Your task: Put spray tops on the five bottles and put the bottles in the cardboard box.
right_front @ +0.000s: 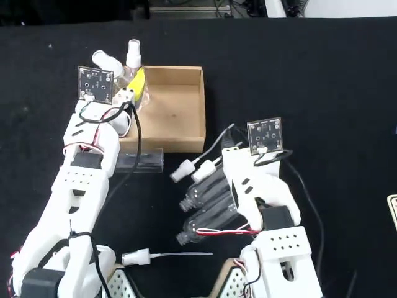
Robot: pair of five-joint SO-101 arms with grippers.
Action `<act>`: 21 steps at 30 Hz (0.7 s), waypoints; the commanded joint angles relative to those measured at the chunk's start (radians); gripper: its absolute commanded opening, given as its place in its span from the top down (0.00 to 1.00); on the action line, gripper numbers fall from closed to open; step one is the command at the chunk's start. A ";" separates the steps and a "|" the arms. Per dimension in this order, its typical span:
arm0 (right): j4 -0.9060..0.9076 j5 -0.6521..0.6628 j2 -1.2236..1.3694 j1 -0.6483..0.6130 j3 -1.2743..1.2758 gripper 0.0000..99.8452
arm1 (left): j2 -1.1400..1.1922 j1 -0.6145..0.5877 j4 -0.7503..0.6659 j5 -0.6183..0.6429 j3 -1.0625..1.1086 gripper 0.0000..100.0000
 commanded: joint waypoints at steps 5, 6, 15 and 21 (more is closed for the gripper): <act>-0.031 -0.002 -0.030 0.003 -0.005 0.97 | 0.115 0.021 -0.086 0.011 -0.030 0.97; -0.031 -0.002 -0.030 0.003 -0.005 0.97 | 0.150 0.018 -0.127 0.011 -0.033 0.97; -0.032 -0.002 -0.030 0.003 -0.007 0.97 | 0.296 0.015 -0.285 0.011 -0.028 0.97; -0.032 -0.002 -0.030 0.003 -0.007 0.97 | 0.351 0.013 -0.290 0.006 -0.047 0.97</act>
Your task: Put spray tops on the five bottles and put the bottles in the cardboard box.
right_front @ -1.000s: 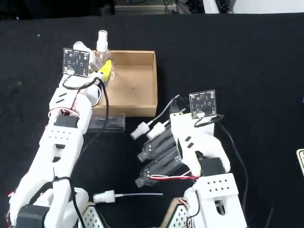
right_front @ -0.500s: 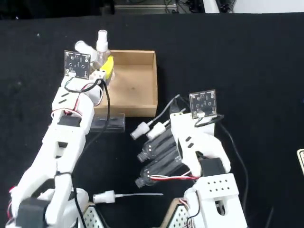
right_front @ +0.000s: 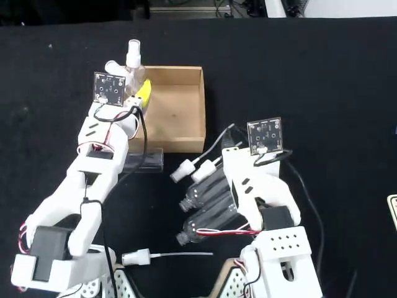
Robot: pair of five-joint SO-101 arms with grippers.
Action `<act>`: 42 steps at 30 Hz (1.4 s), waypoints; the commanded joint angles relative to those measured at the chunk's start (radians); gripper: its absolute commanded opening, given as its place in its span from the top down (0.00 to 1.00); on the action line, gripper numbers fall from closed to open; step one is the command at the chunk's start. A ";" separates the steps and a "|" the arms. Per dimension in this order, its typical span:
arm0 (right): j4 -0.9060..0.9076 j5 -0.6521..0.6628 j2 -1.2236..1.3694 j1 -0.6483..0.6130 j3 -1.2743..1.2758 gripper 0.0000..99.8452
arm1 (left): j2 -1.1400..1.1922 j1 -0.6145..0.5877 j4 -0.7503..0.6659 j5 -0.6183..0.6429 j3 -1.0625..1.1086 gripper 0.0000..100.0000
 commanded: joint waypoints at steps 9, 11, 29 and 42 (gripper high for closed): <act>-0.032 -0.002 -0.030 0.003 -0.007 0.97 | 0.135 0.002 -0.187 -0.002 -0.045 0.97; -0.032 -0.002 -0.030 0.003 -0.007 0.97 | 0.155 0.001 -0.190 0.003 -0.047 0.97; -0.032 0.000 -0.030 0.003 -0.007 0.97 | 0.261 -0.019 -0.196 -0.003 -0.107 0.97; -0.032 0.000 -0.030 0.003 -0.007 0.97 | 0.269 -0.031 -0.253 -0.005 -0.107 0.97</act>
